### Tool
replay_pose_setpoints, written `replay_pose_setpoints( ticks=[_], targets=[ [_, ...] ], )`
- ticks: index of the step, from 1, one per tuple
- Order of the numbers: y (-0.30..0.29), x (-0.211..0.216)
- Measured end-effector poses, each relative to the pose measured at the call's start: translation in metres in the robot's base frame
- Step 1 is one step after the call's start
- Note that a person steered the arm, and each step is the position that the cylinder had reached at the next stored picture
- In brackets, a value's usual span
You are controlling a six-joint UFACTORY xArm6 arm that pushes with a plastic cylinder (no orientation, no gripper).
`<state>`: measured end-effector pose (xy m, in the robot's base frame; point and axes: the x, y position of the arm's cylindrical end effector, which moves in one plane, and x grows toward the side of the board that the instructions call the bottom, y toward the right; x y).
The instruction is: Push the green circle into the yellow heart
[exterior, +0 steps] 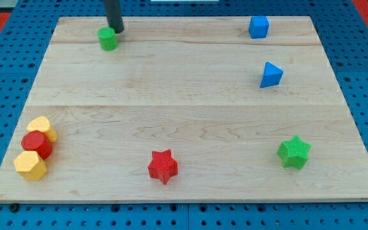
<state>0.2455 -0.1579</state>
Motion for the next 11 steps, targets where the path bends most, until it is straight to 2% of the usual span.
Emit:
replay_pose_setpoints(
  ticks=[2, 4, 9, 10, 11],
  targets=[
    [-0.025, 0.072],
    [-0.055, 0.069],
    [-0.076, 0.184],
    [-0.072, 0.190],
    [-0.041, 0.158]
  ],
)
